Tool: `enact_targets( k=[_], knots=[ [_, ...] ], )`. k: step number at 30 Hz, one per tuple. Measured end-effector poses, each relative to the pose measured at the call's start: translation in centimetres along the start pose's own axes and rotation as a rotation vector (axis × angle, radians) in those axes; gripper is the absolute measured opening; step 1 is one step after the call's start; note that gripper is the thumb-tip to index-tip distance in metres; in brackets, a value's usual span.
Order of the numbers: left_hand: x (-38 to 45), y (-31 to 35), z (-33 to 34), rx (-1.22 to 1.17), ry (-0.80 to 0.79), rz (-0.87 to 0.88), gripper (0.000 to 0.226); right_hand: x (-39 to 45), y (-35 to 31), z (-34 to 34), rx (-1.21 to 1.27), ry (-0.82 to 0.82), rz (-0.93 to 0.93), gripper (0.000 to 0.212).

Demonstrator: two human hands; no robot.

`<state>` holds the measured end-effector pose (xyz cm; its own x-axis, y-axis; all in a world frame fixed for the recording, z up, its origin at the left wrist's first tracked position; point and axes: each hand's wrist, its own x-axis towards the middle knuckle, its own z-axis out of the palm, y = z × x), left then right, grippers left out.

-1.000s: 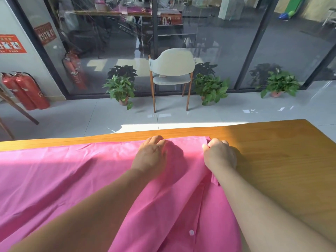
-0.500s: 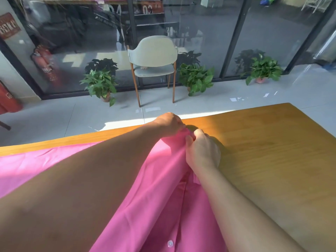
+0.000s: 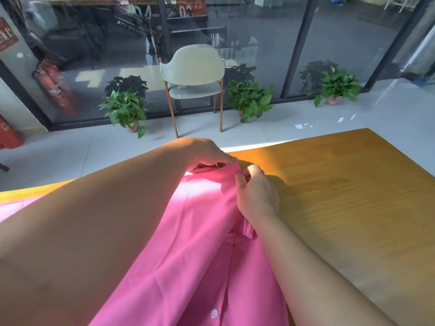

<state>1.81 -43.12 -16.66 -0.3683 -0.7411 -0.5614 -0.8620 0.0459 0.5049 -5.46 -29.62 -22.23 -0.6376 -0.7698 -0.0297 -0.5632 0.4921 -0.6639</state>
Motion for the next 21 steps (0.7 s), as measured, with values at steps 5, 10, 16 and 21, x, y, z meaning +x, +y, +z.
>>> enact_targets(
  k=[5,10,16,21],
  knots=[
    [0.1,-1.2,0.1,-0.122,-0.130,0.046,0.020,0.0,0.7,0.3,0.107,-0.003,-0.004,0.023],
    [0.3,-2.3,0.5,-0.405,-0.087,0.271,0.020,0.5,0.7,0.0,0.313,-0.013,-0.010,0.013],
    [0.0,-2.5,1.0,-0.419,-0.027,0.425,0.012,0.6,0.1,-0.7,0.472,0.056,0.010,0.030],
    [-0.1,-2.6,0.4,-0.398,-0.021,0.401,0.016,0.6,-0.4,-0.9,0.496,0.067,0.017,0.032]
  ],
)
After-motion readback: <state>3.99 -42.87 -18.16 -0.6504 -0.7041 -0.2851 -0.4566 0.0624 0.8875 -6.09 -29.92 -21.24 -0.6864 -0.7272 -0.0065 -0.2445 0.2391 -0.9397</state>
